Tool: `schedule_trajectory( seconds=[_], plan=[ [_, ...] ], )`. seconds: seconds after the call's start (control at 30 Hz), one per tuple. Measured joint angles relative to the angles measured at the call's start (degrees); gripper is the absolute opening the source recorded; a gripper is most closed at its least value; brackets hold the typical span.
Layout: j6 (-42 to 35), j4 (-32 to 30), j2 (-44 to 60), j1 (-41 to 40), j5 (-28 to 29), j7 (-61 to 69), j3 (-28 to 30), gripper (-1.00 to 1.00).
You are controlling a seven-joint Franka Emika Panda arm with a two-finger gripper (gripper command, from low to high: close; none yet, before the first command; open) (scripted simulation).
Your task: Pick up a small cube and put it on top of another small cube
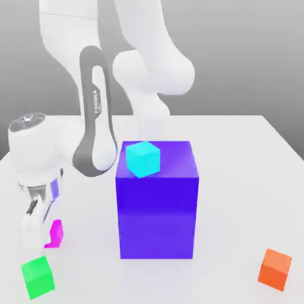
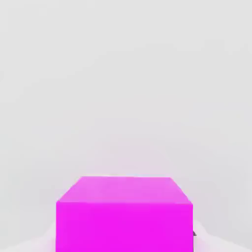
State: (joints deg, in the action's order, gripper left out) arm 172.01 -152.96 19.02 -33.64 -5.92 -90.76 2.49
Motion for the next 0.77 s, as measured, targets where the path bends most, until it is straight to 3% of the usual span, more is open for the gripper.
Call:
schedule_trajectory(
  seconds=[0.2,0.5,0.63,0.67,0.77],
  plan=[
    [-8.91,-2.05,-10.99,1.33,3.55,-2.57,2.09,-1.0],
    [-23.33,14.56,-8.81,4.33,6.12,6.8,-3.31,-1.0],
    [-18.85,16.87,-2.02,4.84,6.72,7.67,-3.8,-1.0],
    [-17.24,17.03,-0.24,4.9,6.84,7.62,-3.77,1.0],
    [-17.24,17.03,-0.24,4.9,6.84,7.62,-3.77,1.0]
  ],
)
